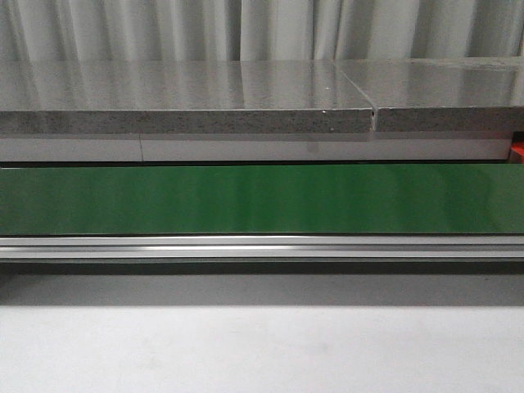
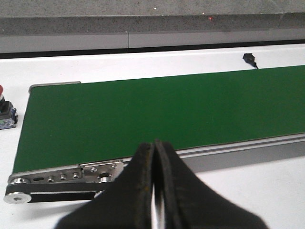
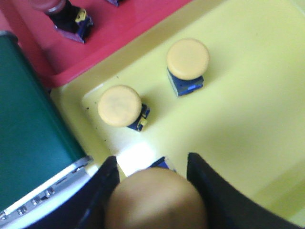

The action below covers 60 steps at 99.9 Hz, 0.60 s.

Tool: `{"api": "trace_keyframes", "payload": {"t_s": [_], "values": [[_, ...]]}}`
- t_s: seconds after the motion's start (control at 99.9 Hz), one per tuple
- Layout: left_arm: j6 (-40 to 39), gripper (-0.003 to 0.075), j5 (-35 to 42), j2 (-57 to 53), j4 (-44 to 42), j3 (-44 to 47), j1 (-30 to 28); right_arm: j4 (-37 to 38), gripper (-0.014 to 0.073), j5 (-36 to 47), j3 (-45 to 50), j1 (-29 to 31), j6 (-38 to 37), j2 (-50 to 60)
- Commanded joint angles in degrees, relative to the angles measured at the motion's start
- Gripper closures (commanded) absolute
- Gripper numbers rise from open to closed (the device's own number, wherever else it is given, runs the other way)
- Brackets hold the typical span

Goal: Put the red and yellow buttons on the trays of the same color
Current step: 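Carry the yellow button into the yellow tray and open the right gripper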

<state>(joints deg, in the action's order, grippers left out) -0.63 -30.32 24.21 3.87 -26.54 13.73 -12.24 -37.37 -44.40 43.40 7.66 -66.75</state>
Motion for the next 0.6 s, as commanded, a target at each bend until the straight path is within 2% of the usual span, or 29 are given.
{"api": "trace_keyframes", "payload": {"t_s": [0.0,0.28,0.59], "values": [[-0.6,0.0739,4.2,0.2,0.7,-1.5,0.5,0.4,0.0482,5.3,2.0,0.4,-0.3,1.7],[-0.6,0.0739,4.2,0.2,0.7,-1.5,0.5,-2.4,0.0482,16.9,10.4,0.1,-0.3,1.7],[-0.6,0.0739,4.2,0.2,0.7,-1.5,0.5,-2.5,0.0482,20.0,10.4,0.0,-0.3,-3.4]]}}
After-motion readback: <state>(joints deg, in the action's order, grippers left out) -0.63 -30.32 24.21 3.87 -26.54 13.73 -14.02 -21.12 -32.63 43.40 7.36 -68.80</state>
